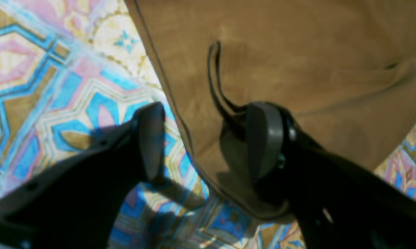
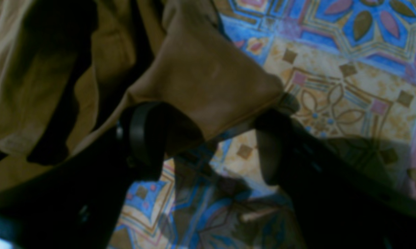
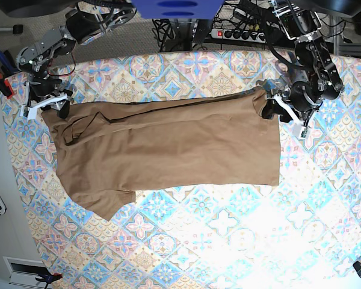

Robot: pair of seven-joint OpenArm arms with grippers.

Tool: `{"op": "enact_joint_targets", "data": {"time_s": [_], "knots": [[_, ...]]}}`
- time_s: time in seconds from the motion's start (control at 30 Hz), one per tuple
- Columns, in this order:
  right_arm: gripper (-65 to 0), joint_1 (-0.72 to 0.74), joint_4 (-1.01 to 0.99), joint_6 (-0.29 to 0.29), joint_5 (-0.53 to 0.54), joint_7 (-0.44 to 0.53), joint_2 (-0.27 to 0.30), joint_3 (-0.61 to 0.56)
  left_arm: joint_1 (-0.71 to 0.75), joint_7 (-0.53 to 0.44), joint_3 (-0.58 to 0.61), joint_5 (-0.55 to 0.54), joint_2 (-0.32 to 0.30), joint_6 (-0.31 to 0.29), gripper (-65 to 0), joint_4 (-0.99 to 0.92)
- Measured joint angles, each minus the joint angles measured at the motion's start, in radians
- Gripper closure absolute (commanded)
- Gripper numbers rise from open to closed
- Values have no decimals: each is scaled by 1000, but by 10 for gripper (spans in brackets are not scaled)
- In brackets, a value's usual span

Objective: Layout the t-shirt on the table in an organized manner, then fold the t-shirt properly
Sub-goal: 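Pull the held shirt edge taut with both grippers, spreading it apart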

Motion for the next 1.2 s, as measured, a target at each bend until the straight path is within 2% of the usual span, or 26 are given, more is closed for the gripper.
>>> {"op": "enact_joint_targets", "data": {"time_s": [0.1, 0.2, 0.3, 0.33, 0.47, 0.67, 0.77, 0.83, 1.2], "knots": [[-392, 0, 0, 0, 0, 0, 0, 0, 3, 2, 46, 10, -7, 0, -336, 1], [-376, 0, 0, 0, 0, 0, 0, 0, 2, -9, 78, 29, -14, 14, -208, 3], [-245, 0, 0, -10, -8, 2, 2, 0, 1, -18, 115, 45, -16, 18, -10, 2], [-198, 0, 0, -11, -10, 0, 2, 0, 0, -21, 118, 47, -16, 27, 0, 2], [0, -6, 0, -12, -10, -8, 3, 0, -1, -21, 118, 48, -18, 30, 0, -1], [0, -14, 75, -10, -34, -45, -1, -2, 9, -29, 118, 45, -21, 30, 0, 1], [0, -25, 128, -10, -34, -44, 1, -3, 42, -38, 126, 20, -50, 27, 0, 20], [0, -54, 154, -9, -23, -31, 2, -6, 72, 0, 132, -21, -58, -9, 0, 37], [0, -186, 178, -11, -27, -37, -1, -4, 120, -8, 139, -56, -142, -16, 0, 47]]}}
